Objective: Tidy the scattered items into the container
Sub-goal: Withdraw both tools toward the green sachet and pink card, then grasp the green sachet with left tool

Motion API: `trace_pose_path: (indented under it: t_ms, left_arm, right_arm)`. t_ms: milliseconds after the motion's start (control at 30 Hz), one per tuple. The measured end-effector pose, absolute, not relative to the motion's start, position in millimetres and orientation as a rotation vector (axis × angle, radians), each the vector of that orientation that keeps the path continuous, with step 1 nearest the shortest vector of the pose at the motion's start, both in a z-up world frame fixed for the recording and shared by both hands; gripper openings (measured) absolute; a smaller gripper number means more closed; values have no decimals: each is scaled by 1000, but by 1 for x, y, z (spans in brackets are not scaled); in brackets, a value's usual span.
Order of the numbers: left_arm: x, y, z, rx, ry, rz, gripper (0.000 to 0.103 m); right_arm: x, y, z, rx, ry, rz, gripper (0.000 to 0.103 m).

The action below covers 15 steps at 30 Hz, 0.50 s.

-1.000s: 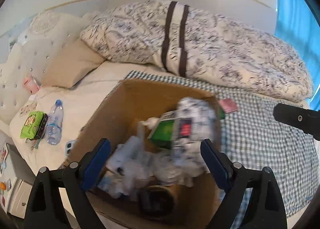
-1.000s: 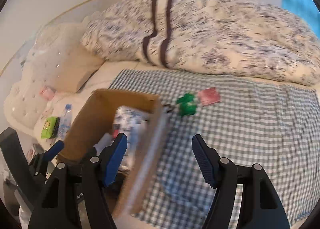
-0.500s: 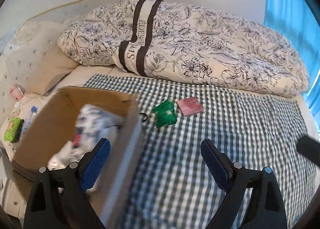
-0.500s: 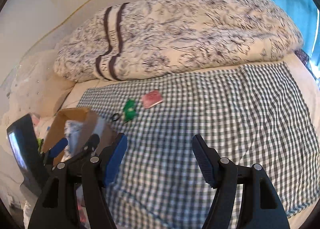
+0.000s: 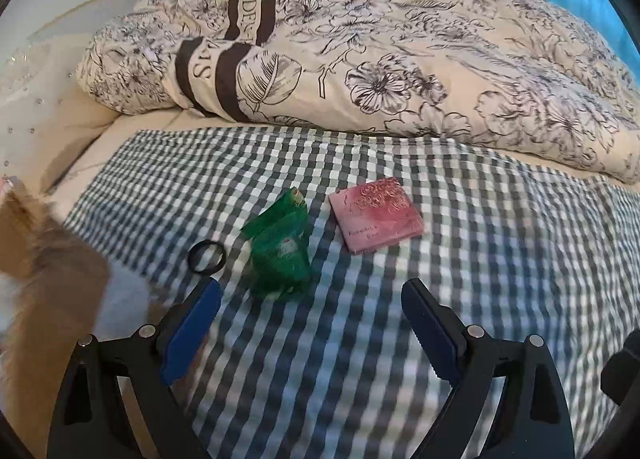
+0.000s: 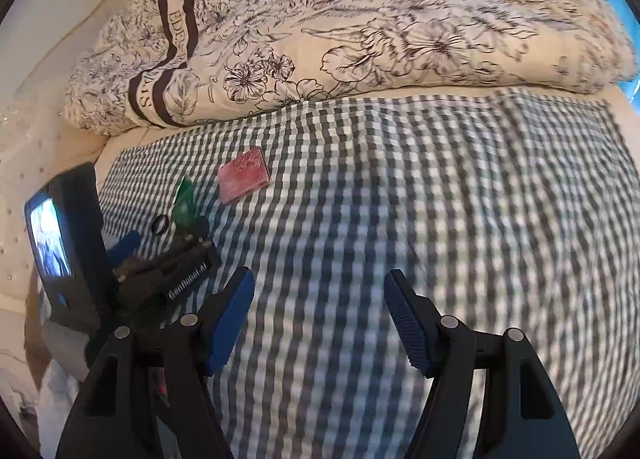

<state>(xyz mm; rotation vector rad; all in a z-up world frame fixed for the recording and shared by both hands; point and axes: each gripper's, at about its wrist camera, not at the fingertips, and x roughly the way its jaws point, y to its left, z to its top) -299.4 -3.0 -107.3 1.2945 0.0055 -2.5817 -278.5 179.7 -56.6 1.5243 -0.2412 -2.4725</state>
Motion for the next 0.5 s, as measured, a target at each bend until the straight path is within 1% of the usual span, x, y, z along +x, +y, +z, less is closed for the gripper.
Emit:
trace_pose_path:
  t_ms: [133, 233, 333, 367, 400, 433, 467, 500]
  left_arm:
    - [-318, -12, -123, 1288, -30, -2552, 94]
    - [-328, -11, -134, 1277, -120, -2551, 94]
    - [-334, -11, -144, 1269, -205, -2516, 94]
    - [-335, -11, -148, 1271, -230, -2512, 90]
    - [-337, -16, -152, 1293, -205, -2516, 84]
    - [-338, -24, -157, 1327, -122, -2519, 66]
    - [-337, -33, -160, 1351, 1, -2535, 60]
    - [-336, -41, -160, 1351, 94, -2547, 59]
  right_arm:
    - [-311, 156, -67, 1523, -191, -2443, 67]
    - [-330, 138, -74, 1508, -150, -2440, 67]
    - [-350, 121, -86, 1516, -158, -2403, 67]
    - [-356, 115, -90, 1521, -159, -2389, 67]
    - [-364, 109, -96, 1531, -152, -2378, 67]
    - [-371, 104, -100, 1541, -142, -2369, 67]
    - [-378, 100, -104, 1549, -132, -2354, 67]
    - [-384, 95, -109, 1555, -127, -2333, 66]
